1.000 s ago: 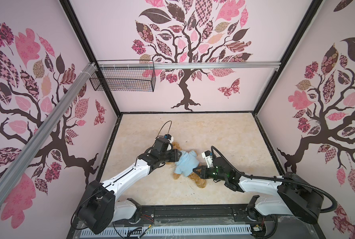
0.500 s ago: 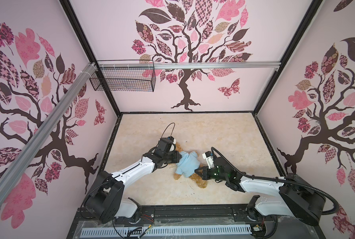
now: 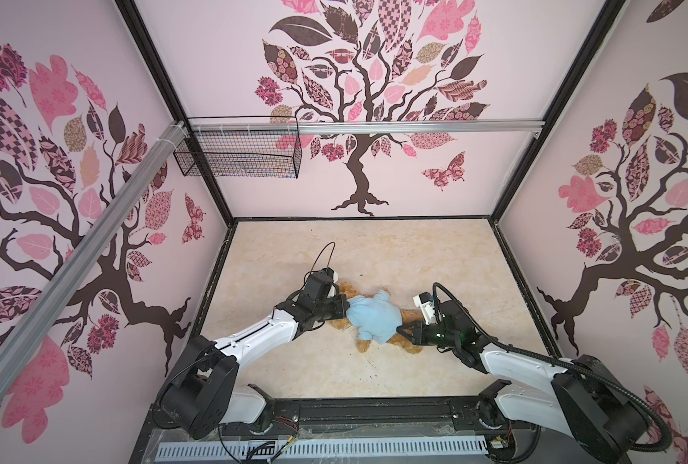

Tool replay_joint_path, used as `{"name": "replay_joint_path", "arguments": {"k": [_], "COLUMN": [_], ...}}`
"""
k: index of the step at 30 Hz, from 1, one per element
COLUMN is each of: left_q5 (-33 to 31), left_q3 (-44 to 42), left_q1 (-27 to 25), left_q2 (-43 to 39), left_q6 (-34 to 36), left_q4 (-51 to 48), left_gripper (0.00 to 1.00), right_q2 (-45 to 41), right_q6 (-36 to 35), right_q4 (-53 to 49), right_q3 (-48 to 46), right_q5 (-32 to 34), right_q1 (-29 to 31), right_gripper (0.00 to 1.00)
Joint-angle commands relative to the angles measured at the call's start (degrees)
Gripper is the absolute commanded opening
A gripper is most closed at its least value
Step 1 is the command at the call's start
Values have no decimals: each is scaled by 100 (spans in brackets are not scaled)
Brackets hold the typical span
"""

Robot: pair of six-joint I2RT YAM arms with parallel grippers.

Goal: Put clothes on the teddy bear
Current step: 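Pull the hoodie hem down the bear's back with both grippers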

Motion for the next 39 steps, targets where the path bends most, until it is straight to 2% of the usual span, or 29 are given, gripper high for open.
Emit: {"name": "replay_joint_path", "arguments": {"k": [1,4,7,12,16,19,24,29,31,35,39], "left_q5": [-447,-675,-864,-949,-838,-624,-293,-97,-118,-367,-372], "left_q3": [-242,-268,-317,-525,-645,-678,-645,-542,-500,-482,-387], "left_q1": [102,111,136,132,137,135,133,137,128,85,19], "left_q2": [-229,-519,-819,-936,-832,-905,-1014,-1142,-1297,-1720,-1830], "left_q6": [-89,-64,-50,-108,-104,-86,-47,-48,-32,81,137], "left_q4": [-136,-279,-452,-480,-452,-363,-317,-390,-463,-544,-464], "left_gripper": [0,0,0,0,0,0,1,30,38,50,56], "right_q2": [-181,-453,-526,204,818,730,-168,-769,-868,-693,-154], "right_q6": [-120,-268,-458,-455,-656,-838,-999,-722,-640,-469,-273], "right_q4": [-488,-861,-1223,-1071,-1240,-1472,-1825,-1564,-1375,-928,-363], "right_q3": [214,477,567,464,729,883,850,460,386,444,456], "right_q5": [-397,-681,-554,-374,-216,-191,-128,-317,-201,99,87], "right_q1": [-120,-126,-134,-226,-222,-227,-222,-101,120,668,858], "right_gripper": [0,0,0,0,0,6,23,33,34,36,33]}}
